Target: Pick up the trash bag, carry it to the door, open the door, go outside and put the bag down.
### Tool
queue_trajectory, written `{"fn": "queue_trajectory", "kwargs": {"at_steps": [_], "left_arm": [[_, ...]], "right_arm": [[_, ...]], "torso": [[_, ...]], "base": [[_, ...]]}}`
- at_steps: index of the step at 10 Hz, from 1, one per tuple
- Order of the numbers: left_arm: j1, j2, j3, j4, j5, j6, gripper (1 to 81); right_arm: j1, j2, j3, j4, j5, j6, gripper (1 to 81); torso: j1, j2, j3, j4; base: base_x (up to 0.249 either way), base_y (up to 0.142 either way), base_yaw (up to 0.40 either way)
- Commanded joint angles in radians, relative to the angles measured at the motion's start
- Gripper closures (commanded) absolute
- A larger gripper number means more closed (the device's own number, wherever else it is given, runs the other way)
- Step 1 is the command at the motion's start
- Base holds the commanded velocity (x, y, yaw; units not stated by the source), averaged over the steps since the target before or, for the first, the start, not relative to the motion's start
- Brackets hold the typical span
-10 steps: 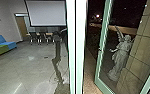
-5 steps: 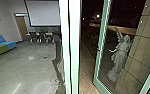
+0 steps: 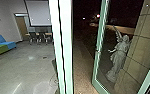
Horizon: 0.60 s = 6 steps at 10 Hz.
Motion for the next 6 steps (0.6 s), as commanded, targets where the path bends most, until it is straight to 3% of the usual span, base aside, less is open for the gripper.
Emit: {"fn": "queue_trajectory", "kwargs": {"at_steps": [1,6], "left_arm": [[-0.06,-0.004,-0.003,0.014,0.059,0.001,81.1],[-0.06,0.002,-0.004,0.034,0.059,0.0,81.1]], "right_arm": [[0.032,0.014,0.004,-0.012,-0.042,-0.015,1.0],[0.031,0.013,0.004,-0.009,-0.052,-0.01,1.0]], "torso": [[0.0,0.0,0.0,0.0],[0.0,0.0,0.0,0.0]], "base": [[0.0,-0.098,0.0],[0.0,-0.098,0.0]]}}
